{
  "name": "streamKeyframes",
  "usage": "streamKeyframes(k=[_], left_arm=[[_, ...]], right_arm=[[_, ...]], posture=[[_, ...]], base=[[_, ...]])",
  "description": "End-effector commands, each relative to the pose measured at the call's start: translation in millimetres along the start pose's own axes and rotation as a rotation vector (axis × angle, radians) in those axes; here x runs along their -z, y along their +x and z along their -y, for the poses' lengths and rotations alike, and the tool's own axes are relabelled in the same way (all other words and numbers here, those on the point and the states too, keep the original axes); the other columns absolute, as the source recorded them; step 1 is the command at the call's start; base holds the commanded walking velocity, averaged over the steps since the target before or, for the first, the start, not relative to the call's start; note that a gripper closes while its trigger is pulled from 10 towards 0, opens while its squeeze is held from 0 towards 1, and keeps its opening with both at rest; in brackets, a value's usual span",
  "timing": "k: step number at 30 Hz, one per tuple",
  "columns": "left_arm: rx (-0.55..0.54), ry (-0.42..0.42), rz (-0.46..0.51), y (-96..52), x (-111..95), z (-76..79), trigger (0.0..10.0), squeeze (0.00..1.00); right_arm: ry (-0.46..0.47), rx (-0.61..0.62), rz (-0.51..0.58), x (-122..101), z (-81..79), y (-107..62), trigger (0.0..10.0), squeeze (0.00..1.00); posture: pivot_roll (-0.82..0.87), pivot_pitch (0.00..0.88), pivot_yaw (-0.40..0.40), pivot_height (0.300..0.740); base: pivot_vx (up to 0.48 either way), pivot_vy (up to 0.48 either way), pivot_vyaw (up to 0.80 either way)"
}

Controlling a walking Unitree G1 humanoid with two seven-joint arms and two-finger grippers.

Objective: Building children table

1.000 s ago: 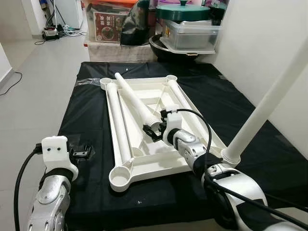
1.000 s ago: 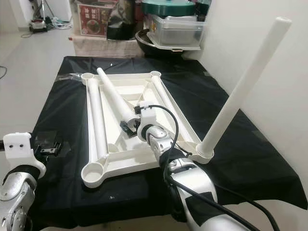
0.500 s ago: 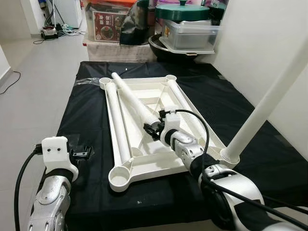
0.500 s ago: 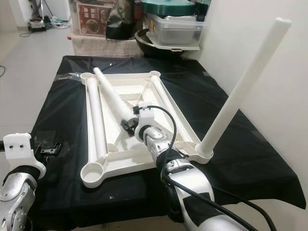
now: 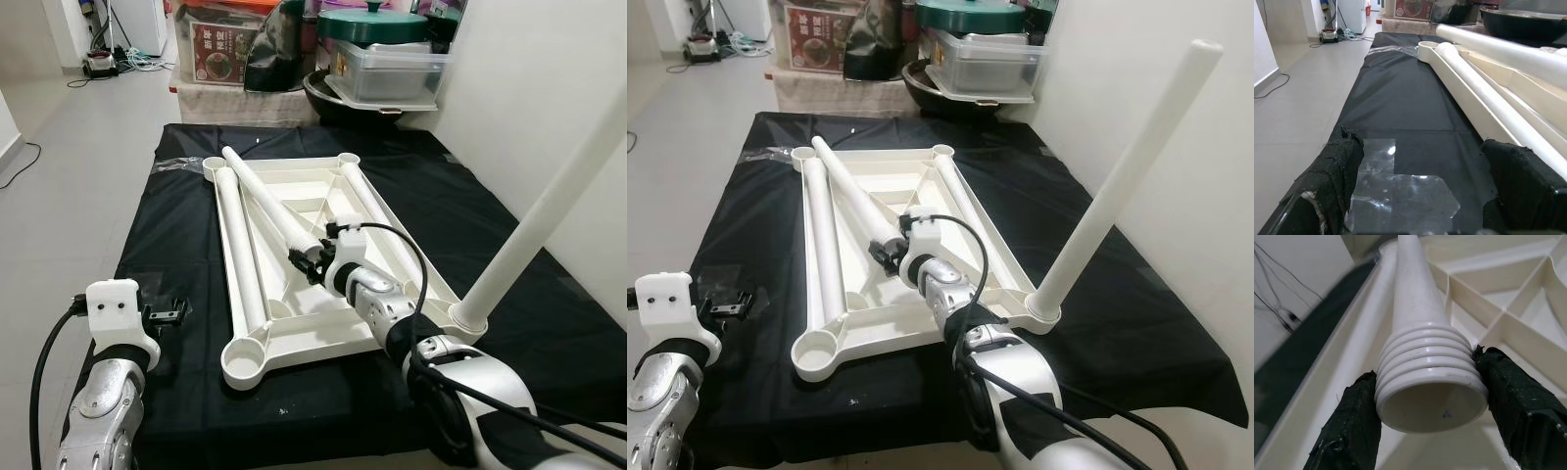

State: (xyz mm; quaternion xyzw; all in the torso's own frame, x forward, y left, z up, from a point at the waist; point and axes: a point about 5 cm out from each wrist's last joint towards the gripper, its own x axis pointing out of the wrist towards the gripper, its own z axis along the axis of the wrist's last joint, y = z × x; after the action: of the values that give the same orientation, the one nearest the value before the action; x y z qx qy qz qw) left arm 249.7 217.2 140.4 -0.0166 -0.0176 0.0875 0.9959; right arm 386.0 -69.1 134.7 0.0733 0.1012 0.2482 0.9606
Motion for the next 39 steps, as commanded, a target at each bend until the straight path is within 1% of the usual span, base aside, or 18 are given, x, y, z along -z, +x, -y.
streamKeyframes(k=[1,4,5,8,9,10,11,12,13,15,16,18,19,23,27,32,35,39], left_arm=[[0.023,-0.051,-0.002,2.1,0.3,4.3,10.0,0.00],[0.036,-0.066,0.005,4.0,-2.1,4.9,10.0,0.00],[0.061,-0.112,0.024,8.1,-7.9,6.8,10.0,0.00],[0.064,-0.121,0.027,8.9,-9.0,7.1,10.0,0.00],[0.085,-0.156,0.033,10.9,-11.7,9.2,10.0,0.00],[0.137,-0.240,0.043,13.9,-17.5,14.9,10.0,0.00],[0.137,-0.240,0.043,13.9,-17.5,14.9,10.0,0.00],[0.197,-0.334,0.056,16.1,-23.7,20.6,10.0,0.00],[0.197,-0.334,0.056,16.1,-23.7,20.6,10.0,0.00],[0.364,-0.494,0.089,17.6,-39.3,36.0,10.0,0.00],[0.364,-0.494,0.089,17.6,-39.3,36.0,10.0,0.00],[0.481,-0.569,0.118,16.3,-50.4,46.1,10.0,0.00],[0.561,-0.665,0.132,15.7,-57.8,52.6,10.0,0.00],[0.585,-0.702,0.138,15.7,-60.3,54.0,10.0,0.00],[0.599,-0.841,0.112,20.7,-57.7,55.4,10.0,0.00],[0.579,-0.876,0.109,21.0,-55.7,55.1,10.0,0.00],[0.568,-0.948,0.096,11.4,-51.8,57.0,10.0,0.00],[0.563,-0.980,0.085,3.2,-49.3,56.8,10.0,0.00]], right_arm=[[0.030,-0.049,0.153,-28.7,3.5,-0.4,0.0,0.00],[0.050,-0.073,0.205,-37.1,6.4,-2.6,0.0,0.00],[0.107,-0.102,0.287,-50.8,15.5,-8.7,0.0,0.00],[0.120,-0.105,0.301,-53.1,17.6,-10.1,0.0,0.00],[0.157,-0.115,0.325,-56.3,21.3,-13.2,0.0,0.00],[0.184,-0.197,0.346,-57.9,20.8,-19.8,0.0,0.00],[0.184,-0.197,0.346,-57.9,20.8,-19.8,0.0,0.00],[0.195,-0.288,0.355,-57.4,18.4,-27.1,0.0,0.00],[0.195,-0.288,0.355,-57.4,18.4,-27.1,0.0,0.00],[0.182,-0.460,0.327,-44.9,14.5,-44.8,0.0,0.00],[0.182,-0.460,0.327,-44.9,14.5,-44.8,0.0,0.00],[0.181,-0.528,0.289,-32.4,16.1,-56.2,0.0,0.00],[0.227,-0.584,0.276,-27.3,19.7,-65.8,0.0,0.00],[0.244,-0.606,0.274,-26.5,19.8,-68.3,0.0,0.00],[0.309,-0.699,0.275,-25.2,10.9,-79.8,0.0,0.00],[0.331,-0.705,0.278,-24.9,8.3,-81.3,0.0,0.00],[0.400,-0.678,0.290,-23.8,3.9,-85.2,0.0,0.00],[0.440,-0.617,0.300,-23.2,5.7,-81.1,0.0,0.00]], posture=[[0.12,0.000,-0.111,0.740],[0.11,0.000,-0.105,0.740],[0.10,0.000,-0.096,0.740],[0.10,0.000,-0.096,0.740],[0.07,0.000,-0.079,0.740],[0.06,0.000,-0.068,0.740],[0.06,0.000,-0.068,0.740],[0.05,0.000,-0.063,0.740],[0.05,0.000,-0.063,0.740],[0.04,0.000,-0.047,0.740],[0.04,0.000,-0.047,0.740],[0.03,0.000,-0.042,0.740],[0.03,0.000,-0.039,0.740],[0.02,0.000,-0.035,0.740],[0.01,0.000,-0.018,0.740],[0.00,0.000,-0.015,0.740],[0.02,0.000,-0.029,0.740],[0.03,0.000,-0.037,0.740]], base=[[0.000,0.000,0.00],[0.000,0.000,0.00],[0.000,0.000,0.00],[0.000,0.000,0.00],[0.000,0.000,0.00],[0.000,0.000,0.00],[0.000,0.000,0.00],[0.000,0.000,0.00],[0.000,0.000,0.00],[0.000,0.000,0.00],[0.000,0.000,0.00],[0.000,0.000,0.00],[0.000,0.000,0.00],[0.000,0.000,0.00],[0.000,0.000,0.00],[0.000,0.000,0.00],[0.000,0.000,0.00],[0.000,0.000,0.00]])
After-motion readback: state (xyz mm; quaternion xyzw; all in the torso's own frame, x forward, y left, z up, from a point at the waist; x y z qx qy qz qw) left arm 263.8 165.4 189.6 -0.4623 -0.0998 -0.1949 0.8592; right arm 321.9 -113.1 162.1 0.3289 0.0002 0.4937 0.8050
